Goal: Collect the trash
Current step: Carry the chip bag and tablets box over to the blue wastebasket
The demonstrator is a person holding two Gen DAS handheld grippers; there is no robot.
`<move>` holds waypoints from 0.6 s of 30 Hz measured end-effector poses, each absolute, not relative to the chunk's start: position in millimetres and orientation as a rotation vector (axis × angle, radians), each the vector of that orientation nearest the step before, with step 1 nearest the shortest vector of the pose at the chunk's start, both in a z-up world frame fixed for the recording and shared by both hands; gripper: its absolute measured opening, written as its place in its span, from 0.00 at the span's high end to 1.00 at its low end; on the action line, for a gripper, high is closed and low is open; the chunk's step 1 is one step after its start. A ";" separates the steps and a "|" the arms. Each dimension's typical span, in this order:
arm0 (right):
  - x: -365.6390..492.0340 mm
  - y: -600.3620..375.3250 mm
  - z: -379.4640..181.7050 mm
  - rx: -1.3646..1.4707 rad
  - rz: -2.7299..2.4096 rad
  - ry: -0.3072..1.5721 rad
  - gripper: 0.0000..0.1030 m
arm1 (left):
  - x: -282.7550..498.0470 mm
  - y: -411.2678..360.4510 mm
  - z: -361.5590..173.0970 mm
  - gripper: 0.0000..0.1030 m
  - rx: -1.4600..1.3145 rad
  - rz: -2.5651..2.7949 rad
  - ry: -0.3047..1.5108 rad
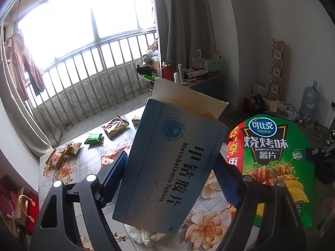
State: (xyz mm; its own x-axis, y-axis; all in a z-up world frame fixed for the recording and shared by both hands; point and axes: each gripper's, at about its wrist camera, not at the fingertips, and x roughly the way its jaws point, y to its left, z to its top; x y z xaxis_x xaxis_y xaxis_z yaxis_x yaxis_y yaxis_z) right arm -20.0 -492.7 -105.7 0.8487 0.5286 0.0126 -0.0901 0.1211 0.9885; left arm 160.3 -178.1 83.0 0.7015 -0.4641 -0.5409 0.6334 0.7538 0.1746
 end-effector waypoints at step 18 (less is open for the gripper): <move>-87.0 -536.4 -196.0 1.690 0.447 0.158 1.00 | 99.7 -336.1 70.1 0.23 0.456 -0.994 0.587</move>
State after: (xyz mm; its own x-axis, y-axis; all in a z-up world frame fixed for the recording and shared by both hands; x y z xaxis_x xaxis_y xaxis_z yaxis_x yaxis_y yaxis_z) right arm -87.0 -536.4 -196.0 0.9137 0.3529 0.2017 -0.1477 -0.1739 0.9736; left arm 99.7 -336.1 70.1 0.4149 -0.6400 -0.6468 0.8752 0.4751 0.0913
